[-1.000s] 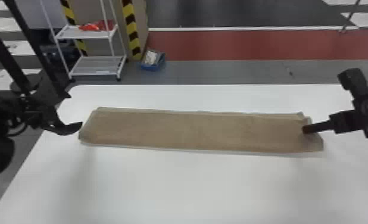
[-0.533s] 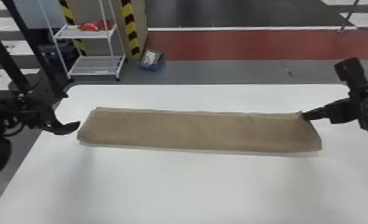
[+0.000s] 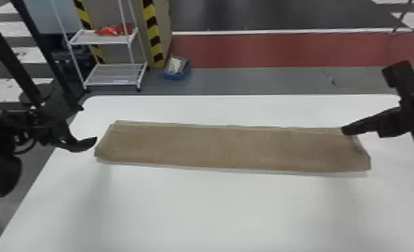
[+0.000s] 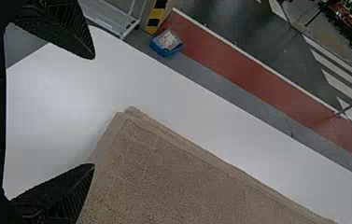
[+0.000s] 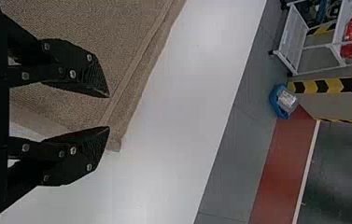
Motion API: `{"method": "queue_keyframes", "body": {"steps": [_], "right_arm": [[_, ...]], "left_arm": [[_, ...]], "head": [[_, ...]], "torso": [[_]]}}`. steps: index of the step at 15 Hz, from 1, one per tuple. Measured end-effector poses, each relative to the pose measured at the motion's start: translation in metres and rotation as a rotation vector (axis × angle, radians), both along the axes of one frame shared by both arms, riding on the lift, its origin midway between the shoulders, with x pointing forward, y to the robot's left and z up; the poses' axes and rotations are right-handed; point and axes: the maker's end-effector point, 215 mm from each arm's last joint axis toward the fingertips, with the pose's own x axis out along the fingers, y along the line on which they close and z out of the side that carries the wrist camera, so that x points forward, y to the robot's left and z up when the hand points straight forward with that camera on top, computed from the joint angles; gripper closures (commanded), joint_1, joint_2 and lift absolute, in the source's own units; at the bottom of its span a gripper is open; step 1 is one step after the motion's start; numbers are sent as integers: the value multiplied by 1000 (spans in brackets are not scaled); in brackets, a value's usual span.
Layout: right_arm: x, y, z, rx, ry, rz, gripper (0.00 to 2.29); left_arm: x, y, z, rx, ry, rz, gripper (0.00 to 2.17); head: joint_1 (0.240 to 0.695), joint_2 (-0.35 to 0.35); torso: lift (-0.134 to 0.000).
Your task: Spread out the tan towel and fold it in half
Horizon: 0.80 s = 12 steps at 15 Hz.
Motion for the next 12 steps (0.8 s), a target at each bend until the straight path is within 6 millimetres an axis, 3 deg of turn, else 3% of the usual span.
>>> {"method": "queue_keyframes", "body": {"steps": [6, 12], "right_arm": [[-16, -23, -23, -41, 75, -38, 306], [-13, -23, -35, -77, 91, -29, 387]], "left_arm": [[0, -1, 1, -1, 0, -4, 63], [-3, -2, -4, -2, 9, -10, 63]], "head": [[695, 47], [695, 44]], "torso": [[-124], [-124]]}}
